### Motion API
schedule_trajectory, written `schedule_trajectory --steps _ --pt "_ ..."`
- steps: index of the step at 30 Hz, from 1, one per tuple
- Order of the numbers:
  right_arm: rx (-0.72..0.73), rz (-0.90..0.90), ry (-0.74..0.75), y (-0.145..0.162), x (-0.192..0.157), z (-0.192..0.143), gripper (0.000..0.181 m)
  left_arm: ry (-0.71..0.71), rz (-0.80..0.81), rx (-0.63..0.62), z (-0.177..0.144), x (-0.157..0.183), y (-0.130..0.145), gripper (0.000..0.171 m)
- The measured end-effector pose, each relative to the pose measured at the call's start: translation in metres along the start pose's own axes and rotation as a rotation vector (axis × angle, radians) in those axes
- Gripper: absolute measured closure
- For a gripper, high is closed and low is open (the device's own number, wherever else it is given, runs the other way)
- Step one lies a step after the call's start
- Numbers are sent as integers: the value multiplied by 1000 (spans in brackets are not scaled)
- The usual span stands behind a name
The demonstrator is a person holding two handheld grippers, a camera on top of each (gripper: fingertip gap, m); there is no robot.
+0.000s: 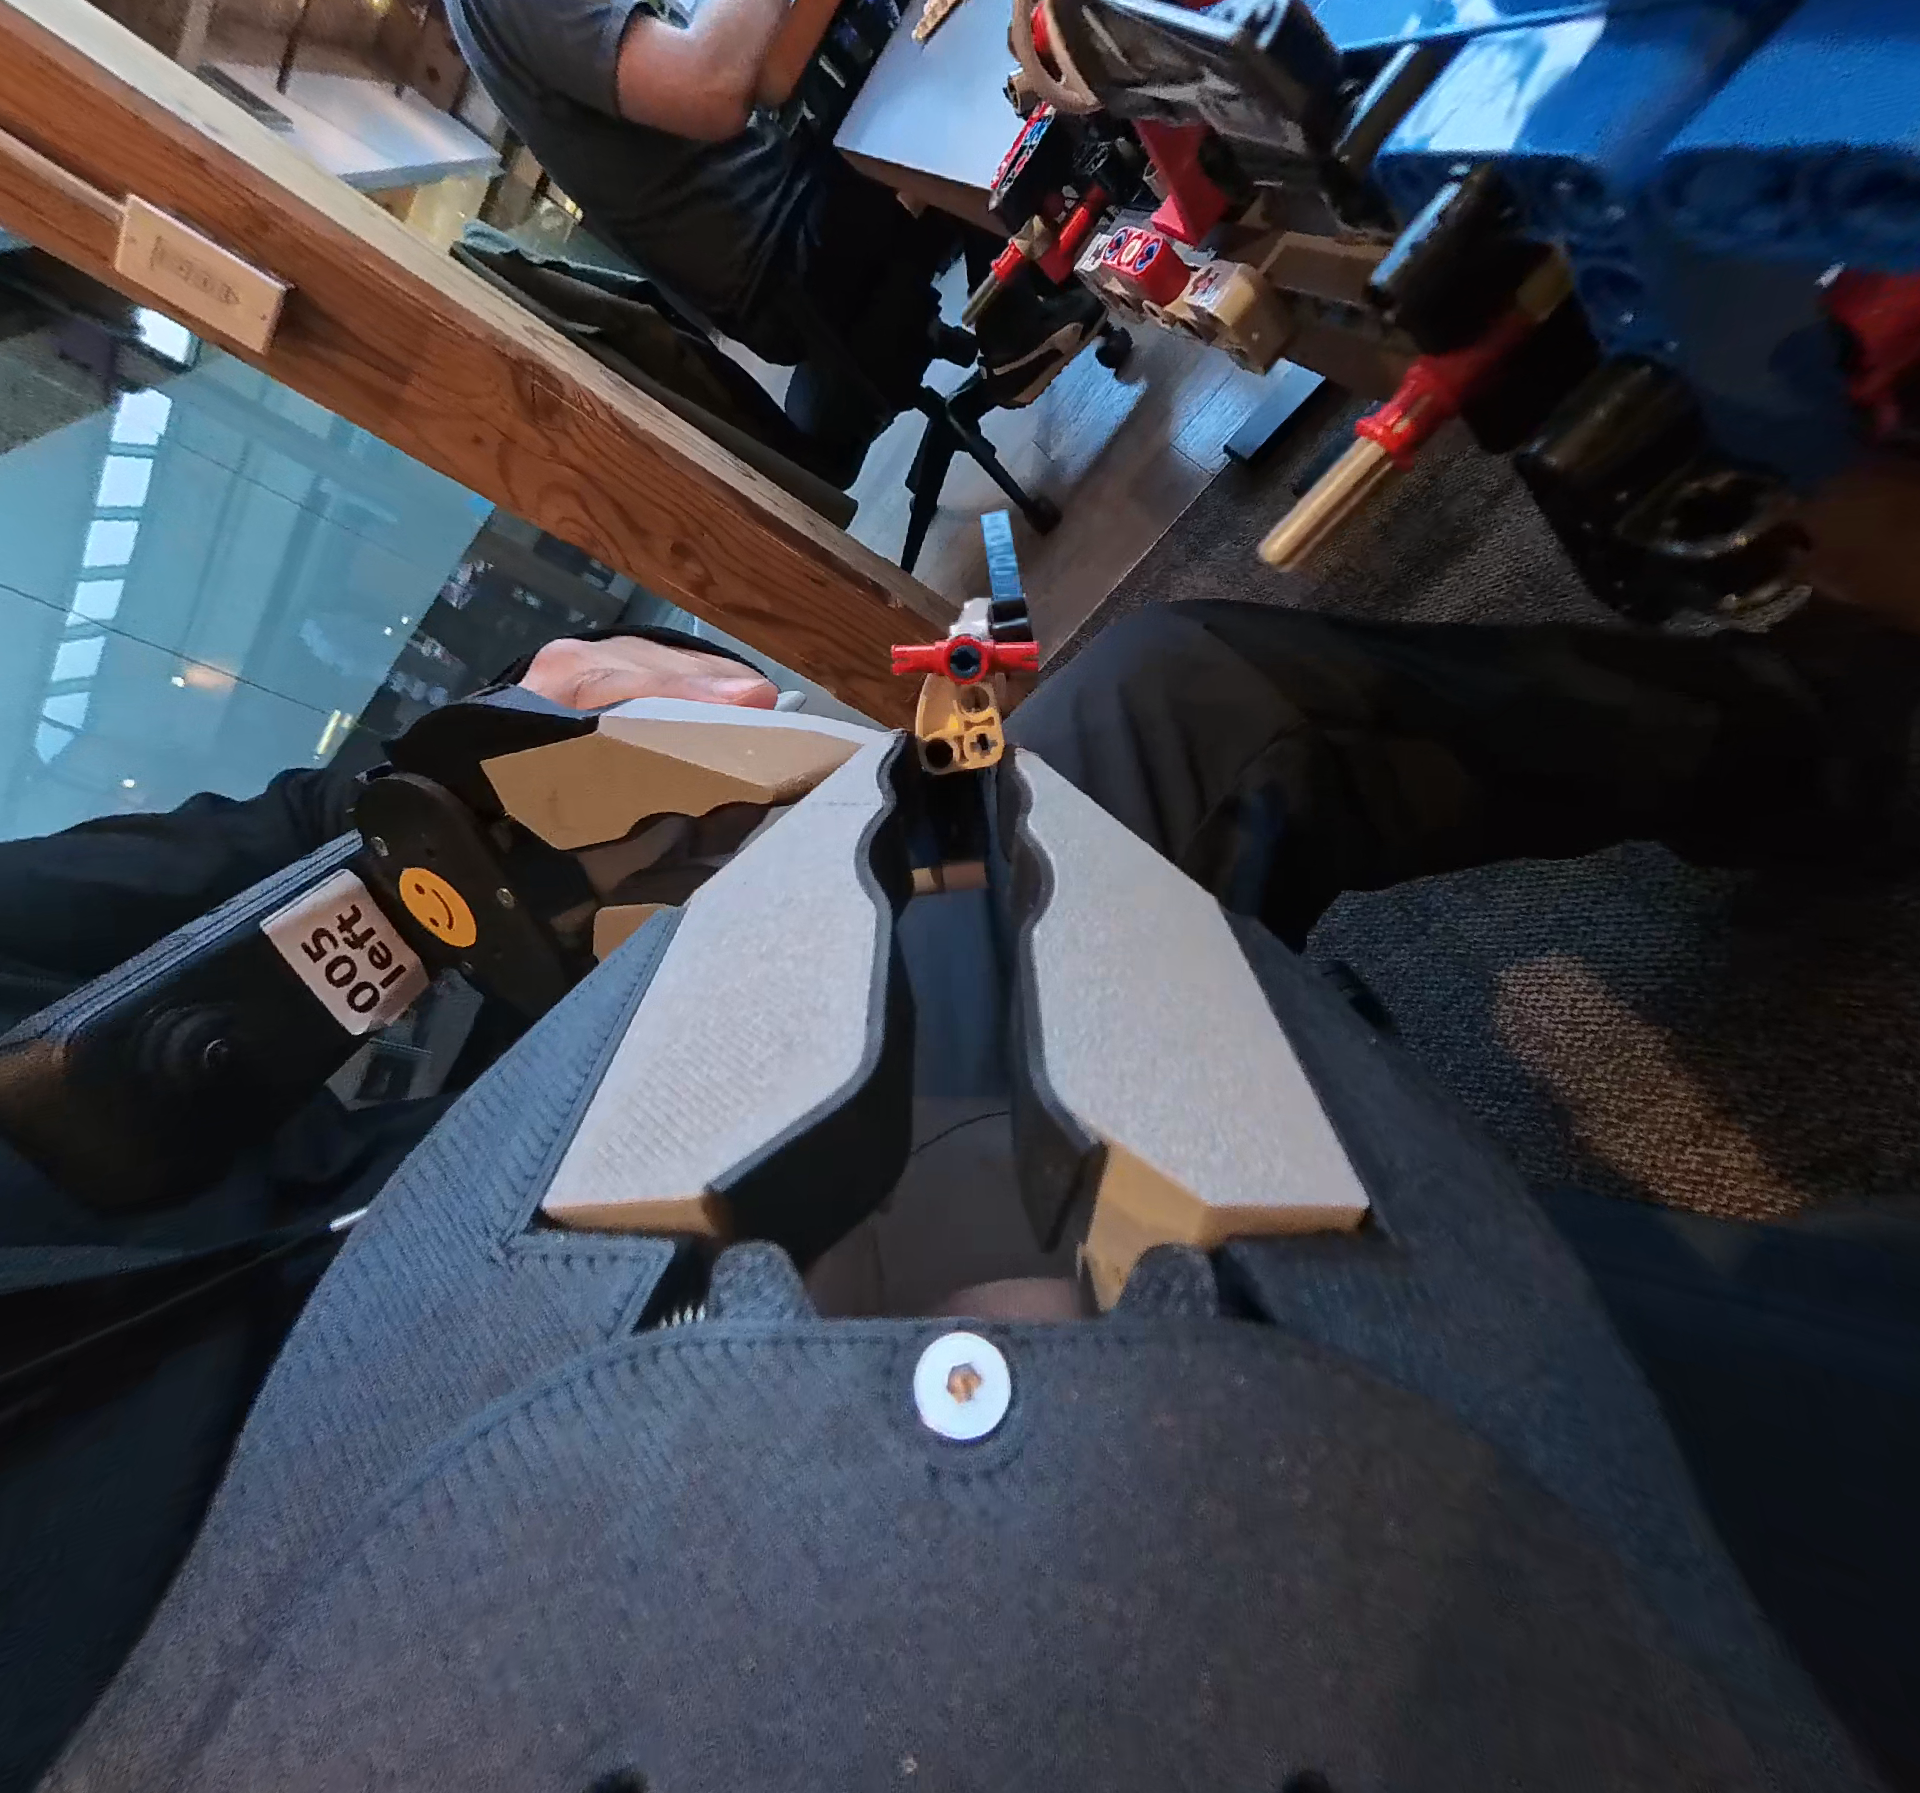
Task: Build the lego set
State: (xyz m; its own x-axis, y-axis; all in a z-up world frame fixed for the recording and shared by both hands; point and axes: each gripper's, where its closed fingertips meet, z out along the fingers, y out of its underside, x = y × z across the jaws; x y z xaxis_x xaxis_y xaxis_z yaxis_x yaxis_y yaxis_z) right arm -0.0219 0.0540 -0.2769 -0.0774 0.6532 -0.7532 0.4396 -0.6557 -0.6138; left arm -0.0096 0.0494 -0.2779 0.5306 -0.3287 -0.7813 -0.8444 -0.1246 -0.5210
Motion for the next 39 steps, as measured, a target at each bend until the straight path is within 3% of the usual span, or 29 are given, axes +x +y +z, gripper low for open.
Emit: schedule_trajectory --steps 8,12,16,22,30,34,39 --pt "3 45 -9 1 3 1 168 -7 90 -32 4 0 7 158" --pt "7 -35 43 -1 5 2 168 -5 99 -38 5 -2 9 157" --pt "-6 -112 61 -2 4 0 167 -61 211 -20 5 -4 9 158" --pt "15 -51 -32 -7 -2 0 169 -135 246 6 4 -9 4 157" --pt "51 69 -95 -9 -5 0 169 -156 225 26 2 -11 2 157" --pt "53 34 -80 -10 -6 -1 169 -159 221 33 1 -12 0 157" --pt "72 -147 46 -13 -10 0 169 -142 116 38 1 -16 2 157"
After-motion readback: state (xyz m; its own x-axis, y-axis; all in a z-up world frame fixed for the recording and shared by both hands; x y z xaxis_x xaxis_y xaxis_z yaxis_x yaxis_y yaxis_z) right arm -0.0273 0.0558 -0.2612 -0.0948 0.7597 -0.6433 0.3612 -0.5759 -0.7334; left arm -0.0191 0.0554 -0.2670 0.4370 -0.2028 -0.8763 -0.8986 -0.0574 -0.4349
